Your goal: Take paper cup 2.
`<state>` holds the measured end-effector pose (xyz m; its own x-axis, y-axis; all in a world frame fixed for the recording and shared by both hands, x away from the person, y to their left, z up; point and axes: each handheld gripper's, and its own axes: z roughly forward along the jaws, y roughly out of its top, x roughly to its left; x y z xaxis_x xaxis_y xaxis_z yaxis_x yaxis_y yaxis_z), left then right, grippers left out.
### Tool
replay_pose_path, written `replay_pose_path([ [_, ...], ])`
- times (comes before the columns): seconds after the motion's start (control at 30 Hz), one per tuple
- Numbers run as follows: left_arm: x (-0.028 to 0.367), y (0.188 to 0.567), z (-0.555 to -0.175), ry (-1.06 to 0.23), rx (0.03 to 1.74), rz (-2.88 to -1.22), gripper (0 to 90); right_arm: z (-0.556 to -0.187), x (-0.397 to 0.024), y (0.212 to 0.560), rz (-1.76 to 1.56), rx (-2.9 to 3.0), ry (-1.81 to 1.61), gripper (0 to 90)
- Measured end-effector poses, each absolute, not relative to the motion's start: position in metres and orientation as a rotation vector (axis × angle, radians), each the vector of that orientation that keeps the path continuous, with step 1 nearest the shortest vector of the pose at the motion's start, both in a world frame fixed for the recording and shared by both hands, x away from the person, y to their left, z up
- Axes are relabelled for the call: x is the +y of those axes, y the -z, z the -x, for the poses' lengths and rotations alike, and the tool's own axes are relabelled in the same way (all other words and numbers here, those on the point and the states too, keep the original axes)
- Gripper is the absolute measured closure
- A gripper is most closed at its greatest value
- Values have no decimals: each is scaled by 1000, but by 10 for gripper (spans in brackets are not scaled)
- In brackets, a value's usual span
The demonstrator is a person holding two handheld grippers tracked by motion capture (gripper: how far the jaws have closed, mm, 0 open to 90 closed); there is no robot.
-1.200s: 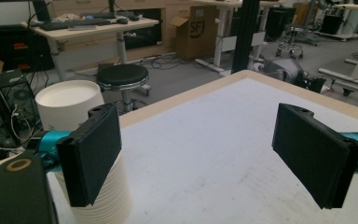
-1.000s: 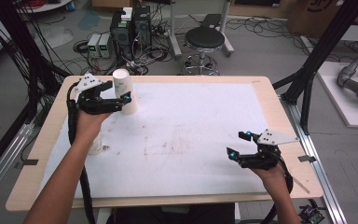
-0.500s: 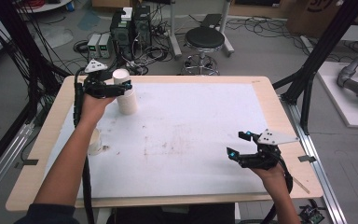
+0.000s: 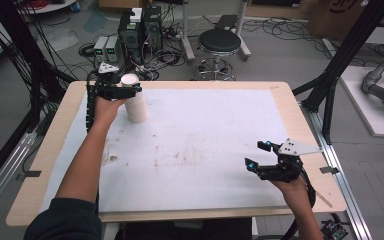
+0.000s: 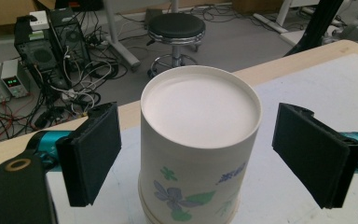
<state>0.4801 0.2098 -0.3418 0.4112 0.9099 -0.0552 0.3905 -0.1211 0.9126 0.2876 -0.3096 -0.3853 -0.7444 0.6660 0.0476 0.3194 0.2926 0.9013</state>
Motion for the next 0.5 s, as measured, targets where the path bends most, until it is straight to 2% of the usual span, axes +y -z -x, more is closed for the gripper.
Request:
replay_pose_path([
  [0.17, 211, 347, -486, -667, 1157, -1692, 183, -288, -312, 386, -894, 2224, -1432, 200],
  [0.37, 210, 348, -488, -652, 1119, -1699, 317, -287, -313, 387, -909, 2228, -1429, 200],
  [0.5, 209, 346, -487, -668, 1108, -1719, 323, -287, -313, 387, -913, 2229, -1426, 200],
])
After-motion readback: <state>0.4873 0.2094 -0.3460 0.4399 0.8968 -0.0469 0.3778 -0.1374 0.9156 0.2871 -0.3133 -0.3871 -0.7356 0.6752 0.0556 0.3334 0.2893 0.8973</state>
